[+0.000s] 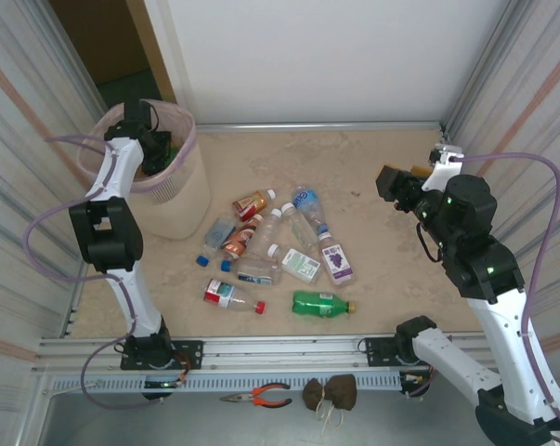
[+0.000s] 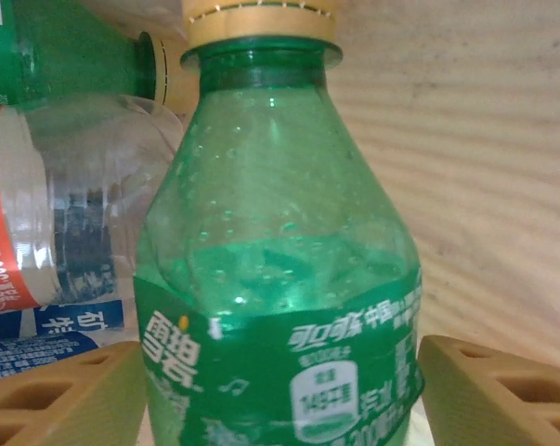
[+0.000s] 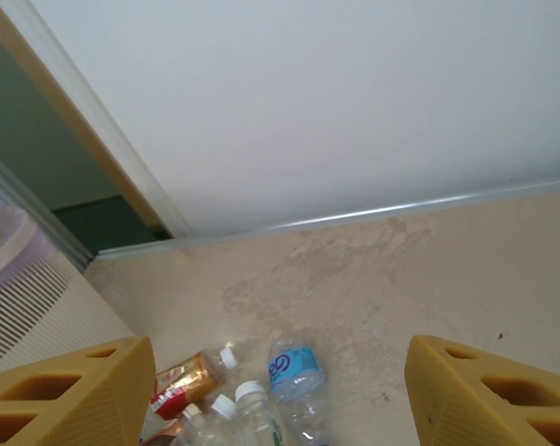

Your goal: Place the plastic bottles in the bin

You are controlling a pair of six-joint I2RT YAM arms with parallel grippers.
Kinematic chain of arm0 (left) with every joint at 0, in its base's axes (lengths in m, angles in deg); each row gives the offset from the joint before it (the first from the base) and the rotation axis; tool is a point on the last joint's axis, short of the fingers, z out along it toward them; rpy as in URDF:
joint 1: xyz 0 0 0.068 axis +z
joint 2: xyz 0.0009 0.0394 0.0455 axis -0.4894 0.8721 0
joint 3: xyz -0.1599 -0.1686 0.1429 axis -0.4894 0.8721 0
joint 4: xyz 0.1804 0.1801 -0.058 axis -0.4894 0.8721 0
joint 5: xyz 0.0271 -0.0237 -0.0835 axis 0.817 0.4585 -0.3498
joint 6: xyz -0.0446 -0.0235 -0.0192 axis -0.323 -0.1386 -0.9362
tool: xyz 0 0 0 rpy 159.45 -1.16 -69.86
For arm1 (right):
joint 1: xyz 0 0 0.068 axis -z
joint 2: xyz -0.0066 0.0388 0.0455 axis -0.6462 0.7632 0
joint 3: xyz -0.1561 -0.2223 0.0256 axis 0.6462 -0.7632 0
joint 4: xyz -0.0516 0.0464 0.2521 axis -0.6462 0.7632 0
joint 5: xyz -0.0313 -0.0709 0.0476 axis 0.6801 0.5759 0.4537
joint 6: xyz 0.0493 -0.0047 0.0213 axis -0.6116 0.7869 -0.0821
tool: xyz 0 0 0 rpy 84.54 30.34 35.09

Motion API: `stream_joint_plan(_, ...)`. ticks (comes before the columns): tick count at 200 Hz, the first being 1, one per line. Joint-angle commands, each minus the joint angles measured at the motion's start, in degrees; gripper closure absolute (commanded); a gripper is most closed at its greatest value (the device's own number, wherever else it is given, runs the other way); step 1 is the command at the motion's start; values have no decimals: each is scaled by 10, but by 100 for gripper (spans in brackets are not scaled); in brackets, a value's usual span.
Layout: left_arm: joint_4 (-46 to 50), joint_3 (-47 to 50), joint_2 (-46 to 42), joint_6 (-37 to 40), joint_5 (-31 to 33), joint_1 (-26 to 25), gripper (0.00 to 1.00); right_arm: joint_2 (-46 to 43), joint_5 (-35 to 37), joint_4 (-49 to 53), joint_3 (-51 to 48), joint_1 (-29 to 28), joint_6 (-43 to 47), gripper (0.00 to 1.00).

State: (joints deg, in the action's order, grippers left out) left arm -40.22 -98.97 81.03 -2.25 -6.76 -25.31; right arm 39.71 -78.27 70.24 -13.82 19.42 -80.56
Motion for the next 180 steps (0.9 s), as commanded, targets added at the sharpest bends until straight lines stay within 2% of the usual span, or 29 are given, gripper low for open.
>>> stream_joint_plan(1,17,-2,-2,-13,-3,2,17,-2,7,3,4,6,12,30)
stream_joint_plan(38,11,-3,-27,-13,-11,2,9,-2,4,3,5,7,12,30)
stream_joint_plan(111,-2,-32,-90,20,-10,2,6,-6,-5,4,8,7,7,29)
stream_joint_plan(157,-7,-17,-143,26,-12,6,6,-2,-19,4,5,6,1,29)
stream_joint_plan(180,-33,-4,-170,63,-33,12,7,10,-36,8,3,7,0,29)
